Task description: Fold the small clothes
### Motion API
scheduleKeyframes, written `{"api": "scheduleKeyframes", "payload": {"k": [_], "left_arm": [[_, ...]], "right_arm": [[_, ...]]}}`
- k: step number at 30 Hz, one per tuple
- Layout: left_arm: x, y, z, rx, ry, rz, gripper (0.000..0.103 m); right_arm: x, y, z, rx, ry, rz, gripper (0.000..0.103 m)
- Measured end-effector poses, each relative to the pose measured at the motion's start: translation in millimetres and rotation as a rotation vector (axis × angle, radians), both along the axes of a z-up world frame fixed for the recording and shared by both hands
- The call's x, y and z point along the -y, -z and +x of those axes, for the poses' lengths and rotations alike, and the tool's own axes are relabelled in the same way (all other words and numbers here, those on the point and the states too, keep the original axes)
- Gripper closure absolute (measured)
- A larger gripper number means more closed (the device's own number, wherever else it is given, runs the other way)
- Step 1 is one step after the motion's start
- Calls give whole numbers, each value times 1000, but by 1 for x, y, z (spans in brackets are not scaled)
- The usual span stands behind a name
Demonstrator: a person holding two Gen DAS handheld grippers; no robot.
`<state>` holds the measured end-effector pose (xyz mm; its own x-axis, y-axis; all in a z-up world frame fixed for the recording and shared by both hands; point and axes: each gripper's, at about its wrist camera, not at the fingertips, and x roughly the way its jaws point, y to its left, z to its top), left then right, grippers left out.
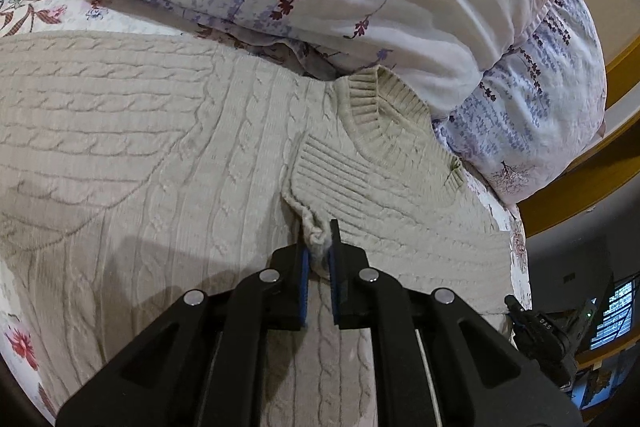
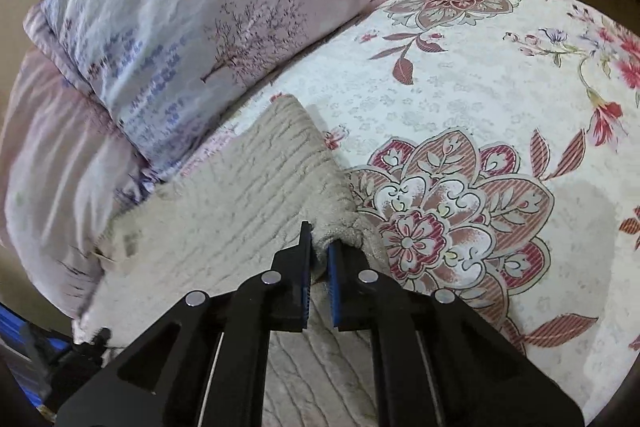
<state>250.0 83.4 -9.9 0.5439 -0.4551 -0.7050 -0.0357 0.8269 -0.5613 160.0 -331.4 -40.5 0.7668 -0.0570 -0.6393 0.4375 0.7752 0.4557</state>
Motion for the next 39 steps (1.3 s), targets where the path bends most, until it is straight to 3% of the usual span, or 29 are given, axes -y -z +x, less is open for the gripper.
{"api": "scheduleKeyframes", "payload": {"k": [2,5,7,8,12,18,22,27,31,39], "left_arm": [[0,0,-3,1,3,-4,94],[-5,-2,-9,4,6,-38,91],[-14,-6,-16,20,3,-70,79],[-20,-10,-21,34,-1,-83,68],[-55,-28,-48,105,-64,-98,48],[-121,-35,-81,123,-193,-72,47],[-160,-29,-94,91,-300,-57,47],[-202,-21,-104,62,-409,-78,47],[-231,-11,-104,23,-489,-147,47],[-268,2,-103,6,-613,-280,48]], "right_arm": [[-2,-2,0,-7,-5,-22,95],[-6,-6,-6,-12,-15,-34,84],[-11,-12,-15,-7,-13,-39,69],[-14,-15,-19,1,-11,-46,63],[-31,-35,-34,70,-14,-159,62],[-88,-29,10,10,-327,-176,60],[-138,-19,38,-43,-467,-279,60],[-177,2,61,-120,-557,-351,55],[-197,13,57,-128,-575,-491,53],[-189,13,57,-116,-594,-433,48]]}}
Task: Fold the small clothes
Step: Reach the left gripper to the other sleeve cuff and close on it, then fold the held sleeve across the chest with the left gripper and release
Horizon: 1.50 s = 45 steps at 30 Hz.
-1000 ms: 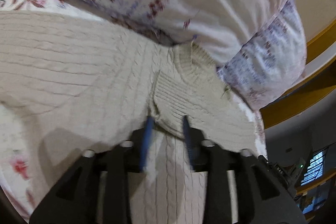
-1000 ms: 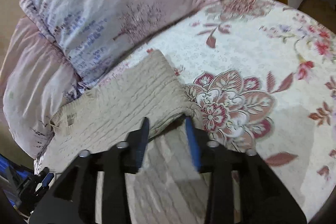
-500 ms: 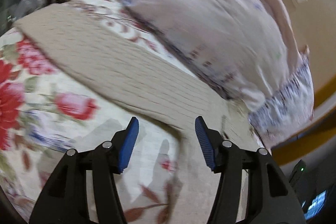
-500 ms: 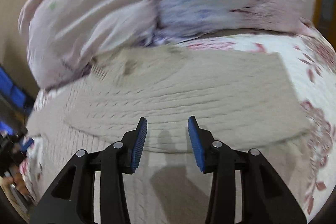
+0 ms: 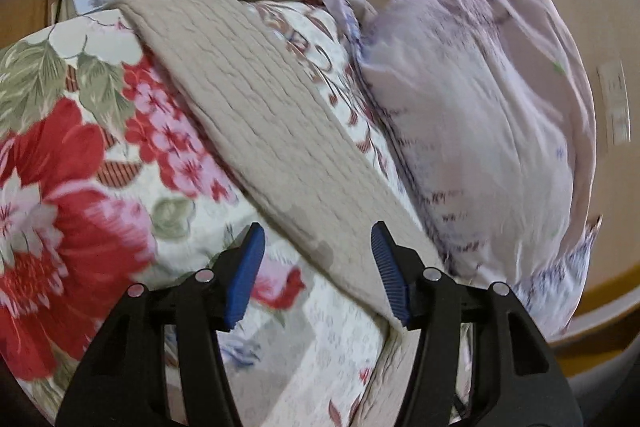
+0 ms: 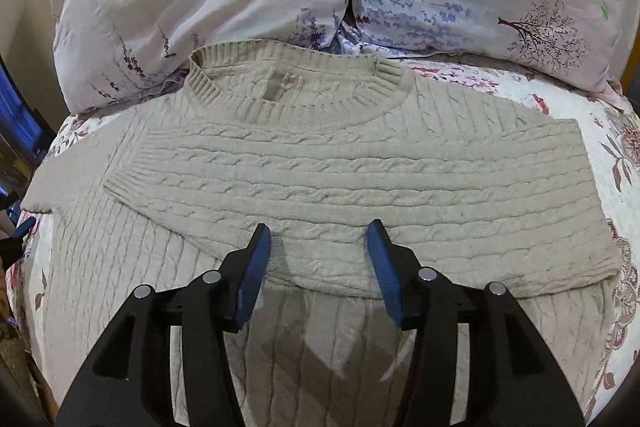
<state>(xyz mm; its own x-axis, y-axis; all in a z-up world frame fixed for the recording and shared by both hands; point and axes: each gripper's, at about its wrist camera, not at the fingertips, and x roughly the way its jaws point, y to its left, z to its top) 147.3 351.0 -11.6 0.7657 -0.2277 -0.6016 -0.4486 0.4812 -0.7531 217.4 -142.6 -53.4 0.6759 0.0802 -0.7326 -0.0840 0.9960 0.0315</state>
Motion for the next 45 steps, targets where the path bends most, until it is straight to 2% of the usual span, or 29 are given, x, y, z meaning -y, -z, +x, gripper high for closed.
{"api": "scheduleKeyframes", "payload": {"k": [4,10,13,16,18,22,25,29,31,34,35,38,41,44,45], "left_arm": [[-19,8,5,9,-58,-54,56],[-39,19,8,-5,-119,-96,76],[-44,22,11,-28,-121,-80,95],[-40,15,11,-10,-118,-50,97],[-31,-2,13,34,-104,-4,97],[-1,-39,25,119,-33,50,97],[42,-69,36,186,64,101,97],[120,-96,54,274,243,145,97],[165,-101,63,305,349,151,97],[224,-92,72,314,479,163,97],[250,-82,75,299,534,168,97],[289,-53,80,228,620,150,97],[301,-25,79,162,655,102,96],[290,-16,74,151,638,15,92],[283,-15,73,154,626,-12,85]], "right_arm": [[-4,-1,-2,5,-8,-2,46],[-3,-2,-2,3,-15,26,45],[-3,-2,-2,2,-19,39,44],[4,-5,-2,-8,-18,87,44],[11,-9,-4,-14,-11,141,44],[21,-16,-9,2,-3,162,44],[31,-21,-15,12,4,184,44],[45,-29,-23,29,20,208,44],[53,-31,-28,37,34,217,44],[64,-31,-32,38,53,225,44],[68,-29,-34,34,60,226,44],[75,-25,-36,20,74,230,44],[81,-22,-37,8,83,238,44],[85,-21,-37,8,85,248,44],[85,-21,-38,9,86,250,44]]}}
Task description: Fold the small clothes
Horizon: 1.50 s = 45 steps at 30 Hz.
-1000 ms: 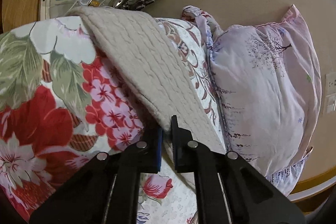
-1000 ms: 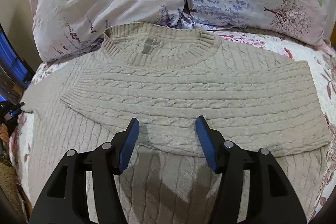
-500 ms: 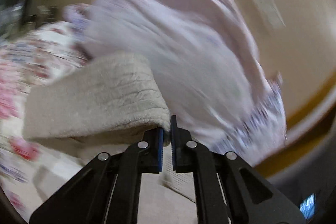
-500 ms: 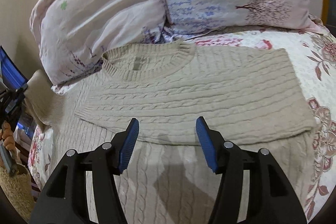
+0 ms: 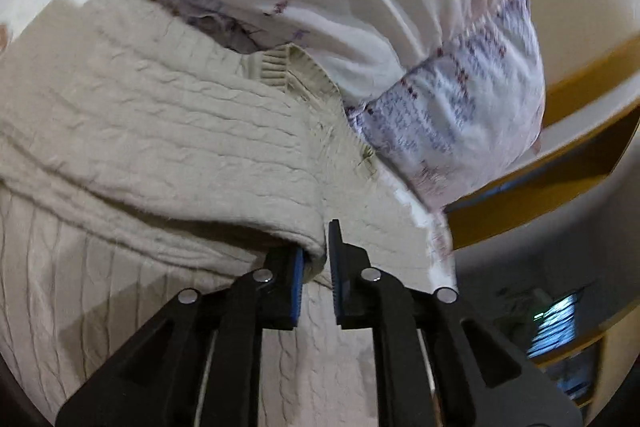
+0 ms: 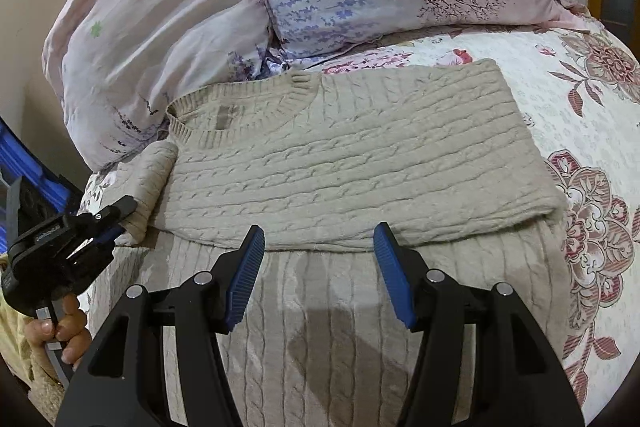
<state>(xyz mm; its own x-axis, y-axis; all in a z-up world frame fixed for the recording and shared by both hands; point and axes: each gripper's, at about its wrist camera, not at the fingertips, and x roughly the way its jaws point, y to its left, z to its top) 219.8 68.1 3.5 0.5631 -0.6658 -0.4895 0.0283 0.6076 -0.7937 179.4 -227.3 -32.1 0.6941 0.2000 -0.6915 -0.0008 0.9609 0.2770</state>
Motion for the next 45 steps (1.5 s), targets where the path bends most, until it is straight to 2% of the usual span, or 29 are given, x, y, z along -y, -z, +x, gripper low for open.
{"api": "scheduleKeyframes", "payload": {"k": [2,9,13,14,15,16,19,22,24,25,27,30,32,35,37,41,45], "left_arm": [[-13,1,-3,-12,-33,-48,76],[-54,12,-1,-109,-189,-169,76],[-72,12,-1,-133,-301,-198,77],[-74,10,0,-128,-321,-195,79],[-75,7,2,-117,-334,-184,90],[-73,1,5,-100,-337,-160,92],[-49,-27,14,9,-300,-20,94],[3,-52,19,132,-152,92,94],[54,-58,21,180,40,158,93],[83,-56,21,183,157,195,91],[115,-50,15,181,299,236,57],[133,-46,1,219,402,271,48],[118,-47,-5,212,381,265,41],[73,-43,-10,165,289,246,41],[37,-38,-16,131,195,290,41],[-21,-29,-30,81,64,401,41],[-58,-20,-42,29,11,448,41]], "right_arm": [[-2,0,0,2,-3,2,44],[-7,2,-1,4,-27,-2,44],[-3,1,-3,12,-22,-9,44],[-1,0,-3,15,-20,-10,44],[1,0,-3,19,-17,-11,44],[4,0,-4,21,-13,-10,44],[12,0,-7,33,4,-2,44],[23,-1,-13,52,32,10,44],[31,1,-15,53,55,17,44],[36,2,-16,50,70,21,44],[43,5,-17,44,87,23,44],[52,6,-18,41,105,29,44],[54,4,-18,45,103,33,44],[56,0,-15,49,79,70,44],[59,-2,-9,43,64,124,45],[69,4,8,7,84,210,56],[72,17,23,-44,85,267,63]]}}
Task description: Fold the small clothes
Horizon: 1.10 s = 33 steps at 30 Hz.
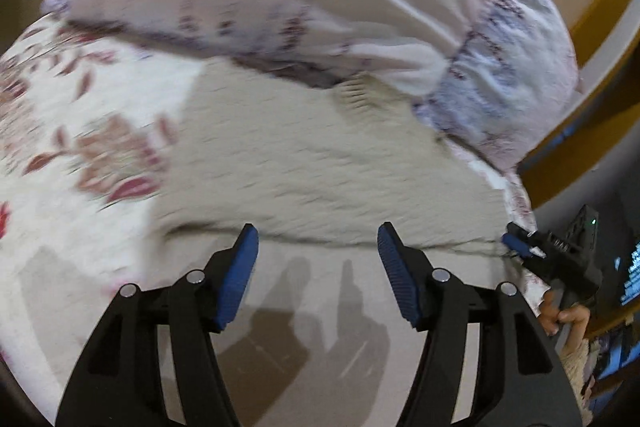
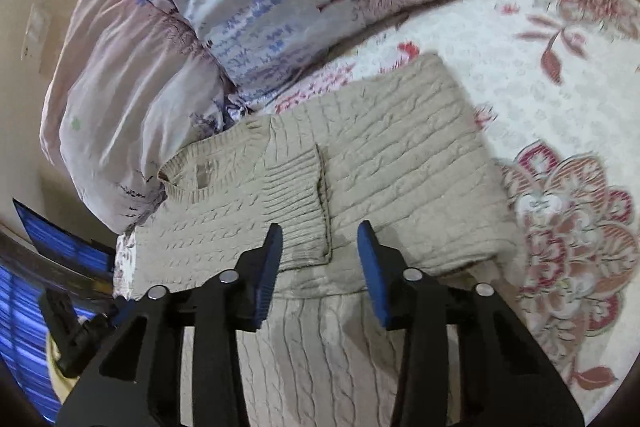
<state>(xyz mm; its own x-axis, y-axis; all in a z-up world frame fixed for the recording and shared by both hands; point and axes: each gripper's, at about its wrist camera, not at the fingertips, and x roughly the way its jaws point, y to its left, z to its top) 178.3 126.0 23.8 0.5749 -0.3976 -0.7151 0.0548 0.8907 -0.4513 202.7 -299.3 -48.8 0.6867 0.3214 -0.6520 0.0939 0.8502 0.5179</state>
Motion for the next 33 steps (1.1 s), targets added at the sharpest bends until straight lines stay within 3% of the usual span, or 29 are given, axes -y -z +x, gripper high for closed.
{"api": "scheduleKeyframes", "payload": {"k": [4,8,15,18,20,26,29,33], "left_arm": [[-14,5,-11,-11,-29,73,41],[-19,9,-18,-15,-26,87,41],[-14,12,-20,-10,-15,100,41],[-14,13,-20,-7,-12,100,41],[-13,13,-21,-5,-11,101,39],[-13,14,-22,3,-9,98,38],[-10,14,-23,9,-3,103,36],[-12,12,-31,16,11,73,36]], "right_arm": [[-8,7,5,-18,-16,-2,73],[-18,8,9,-19,-44,-30,93],[-31,-31,-30,167,-30,-97,94],[-31,-17,-29,92,-3,-169,94],[-27,-2,-25,27,6,-153,94],[-32,-8,-40,70,8,-169,94],[-31,4,-31,16,18,-196,94],[-32,3,-29,15,17,-195,91]]}}
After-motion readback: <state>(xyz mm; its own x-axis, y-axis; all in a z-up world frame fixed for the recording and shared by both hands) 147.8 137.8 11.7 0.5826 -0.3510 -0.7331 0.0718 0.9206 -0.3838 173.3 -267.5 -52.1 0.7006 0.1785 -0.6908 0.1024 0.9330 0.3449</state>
